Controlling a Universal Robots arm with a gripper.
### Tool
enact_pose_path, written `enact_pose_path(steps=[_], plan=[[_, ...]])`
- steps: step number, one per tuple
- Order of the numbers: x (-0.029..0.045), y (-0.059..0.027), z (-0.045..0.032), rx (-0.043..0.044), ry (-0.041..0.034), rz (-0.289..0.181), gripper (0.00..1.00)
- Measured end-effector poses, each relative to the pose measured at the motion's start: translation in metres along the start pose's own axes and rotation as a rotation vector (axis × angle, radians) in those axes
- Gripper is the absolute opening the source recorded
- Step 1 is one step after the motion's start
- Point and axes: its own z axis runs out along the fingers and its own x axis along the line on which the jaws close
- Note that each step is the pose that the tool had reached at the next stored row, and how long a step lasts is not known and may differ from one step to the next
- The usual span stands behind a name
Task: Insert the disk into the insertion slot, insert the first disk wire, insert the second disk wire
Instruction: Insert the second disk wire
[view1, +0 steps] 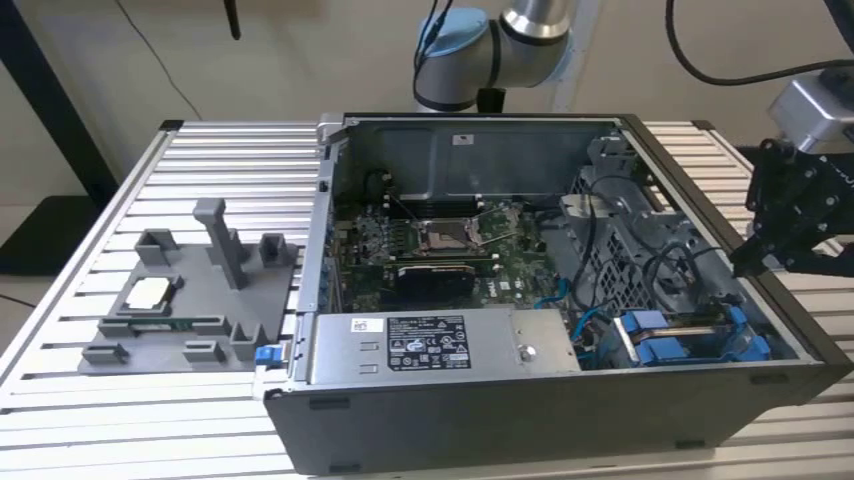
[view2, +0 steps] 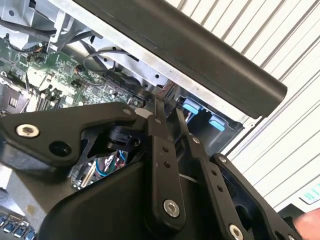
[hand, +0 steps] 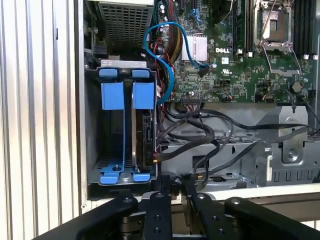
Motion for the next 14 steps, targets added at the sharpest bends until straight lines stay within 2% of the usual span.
enact_pose_path(steps=[1, 2, 14], plan=[[0.0010, -0.0002, 0.0001, -0.0001, 0.0000, 0.002, 0.25], [0.0018, -0.0003, 0.0003, 0.0001, -0.0002, 0.004, 0.17], [0.0035, -0.0004, 0.0020, 0.0007, -0.0003, 0.012, 0.19]])
